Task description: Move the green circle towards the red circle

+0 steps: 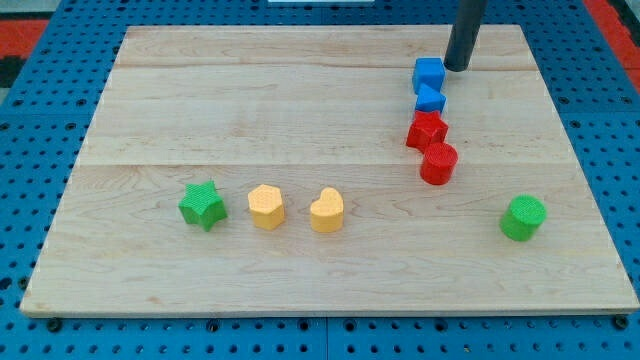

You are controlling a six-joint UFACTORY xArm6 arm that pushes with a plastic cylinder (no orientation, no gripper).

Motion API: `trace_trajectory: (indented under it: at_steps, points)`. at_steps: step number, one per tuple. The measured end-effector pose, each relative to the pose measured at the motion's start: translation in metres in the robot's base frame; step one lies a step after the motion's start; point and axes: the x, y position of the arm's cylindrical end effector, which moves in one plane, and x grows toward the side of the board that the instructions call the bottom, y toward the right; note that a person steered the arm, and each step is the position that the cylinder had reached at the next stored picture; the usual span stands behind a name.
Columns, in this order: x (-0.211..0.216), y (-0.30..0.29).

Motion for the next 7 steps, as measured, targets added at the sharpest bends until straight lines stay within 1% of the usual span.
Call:
trace_trajectory:
  at_steps: [1, 2, 3, 6, 7]
  points:
    - [0.000, 0.000]
    - [0.000, -0.018]
    - [0.000, -0.019]
    - [0.000, 0.034]
    - [0.000, 0.042]
